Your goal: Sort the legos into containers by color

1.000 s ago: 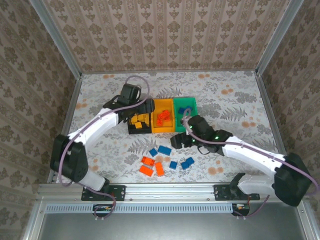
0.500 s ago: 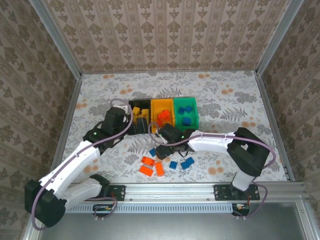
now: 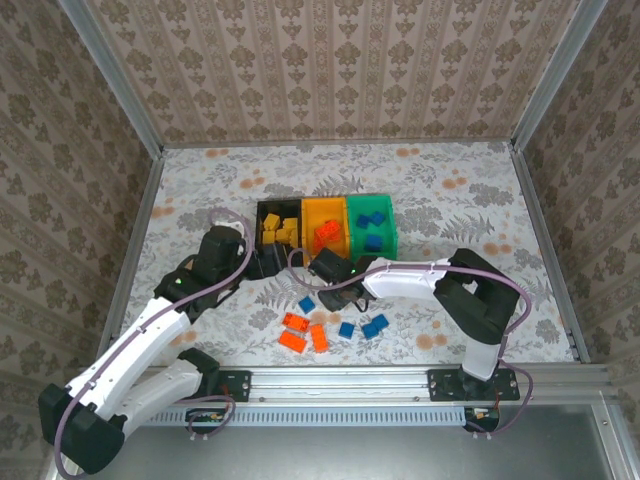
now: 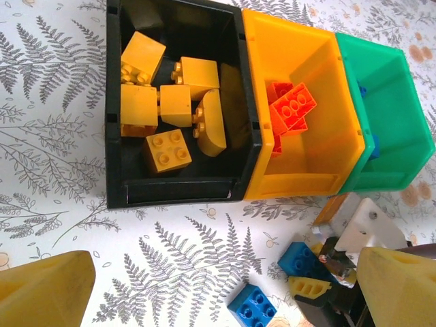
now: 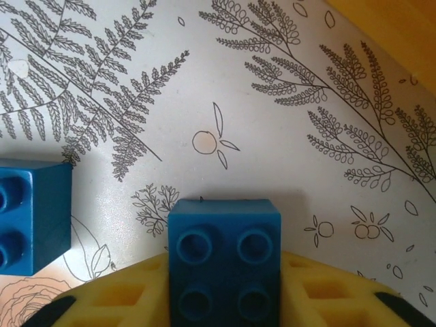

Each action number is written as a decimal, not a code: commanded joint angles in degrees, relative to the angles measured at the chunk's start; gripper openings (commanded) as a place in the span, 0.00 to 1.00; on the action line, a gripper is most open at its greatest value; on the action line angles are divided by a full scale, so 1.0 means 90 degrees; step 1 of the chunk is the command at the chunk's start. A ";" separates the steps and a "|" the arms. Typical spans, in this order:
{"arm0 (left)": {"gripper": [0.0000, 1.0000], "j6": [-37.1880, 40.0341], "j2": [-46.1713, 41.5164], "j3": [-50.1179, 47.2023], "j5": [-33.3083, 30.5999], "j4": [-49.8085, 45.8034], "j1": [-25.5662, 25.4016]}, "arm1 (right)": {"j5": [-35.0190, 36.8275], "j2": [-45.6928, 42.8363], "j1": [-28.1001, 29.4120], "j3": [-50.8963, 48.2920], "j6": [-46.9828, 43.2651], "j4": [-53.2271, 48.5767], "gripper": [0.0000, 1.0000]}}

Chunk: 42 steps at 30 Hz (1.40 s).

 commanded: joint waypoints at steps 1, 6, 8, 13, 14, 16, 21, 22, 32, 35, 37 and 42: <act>1.00 -0.0056 -0.0127 -0.0076 -0.0147 -0.0120 0.0013 | 0.0146 -0.0214 0.0021 -0.0092 0.0077 -0.0275 0.33; 1.00 -0.0049 -0.0122 -0.0136 -0.0083 -0.0088 0.0013 | 0.0486 -0.1108 -0.0023 -0.0226 0.0192 -0.0159 0.30; 1.00 -0.0059 -0.0129 -0.0179 -0.0057 -0.0072 0.0013 | 0.0658 -0.1515 -0.0128 -0.0244 0.0252 -0.0171 0.30; 1.00 -0.0050 -0.0138 -0.0342 0.0099 0.0017 -0.0005 | 0.0908 -0.2303 -0.0890 -0.0271 0.0507 -0.0015 0.34; 1.00 -0.0049 -0.0131 -0.0374 0.0124 0.0019 -0.0014 | 0.0862 -0.2378 -0.1159 -0.0243 0.0577 0.0065 0.34; 1.00 -0.0021 -0.0119 -0.0445 0.0190 0.0031 -0.0049 | 0.0739 -0.2322 -0.1550 -0.0102 0.0648 0.0165 0.35; 1.00 0.0019 -0.0033 -0.0601 0.0128 -0.0001 -0.0304 | 0.0649 -0.1495 -0.2256 0.0603 0.0693 0.0226 0.38; 1.00 0.0032 0.0014 -0.0622 0.0086 -0.0001 -0.0396 | 0.0616 -0.1270 -0.2365 0.0764 0.0708 0.0218 0.38; 1.00 0.0400 0.0860 -0.0510 -0.0138 0.0027 -0.1203 | 0.0333 -0.0654 -0.2636 0.1343 0.0634 0.0413 0.69; 1.00 0.0643 0.1363 -0.0327 -0.0201 -0.0028 -0.1515 | 0.0067 -0.1141 -0.2626 0.0948 0.0722 0.0634 0.75; 0.97 0.0759 0.1795 -0.0194 -0.0211 -0.0059 -0.1717 | -0.0110 -0.1510 -0.2626 0.0550 0.0797 0.0828 0.77; 0.88 0.0824 0.2801 0.0058 -0.0274 0.0065 -0.2088 | -0.0302 -0.2372 -0.2607 -0.0320 0.1033 0.0978 0.78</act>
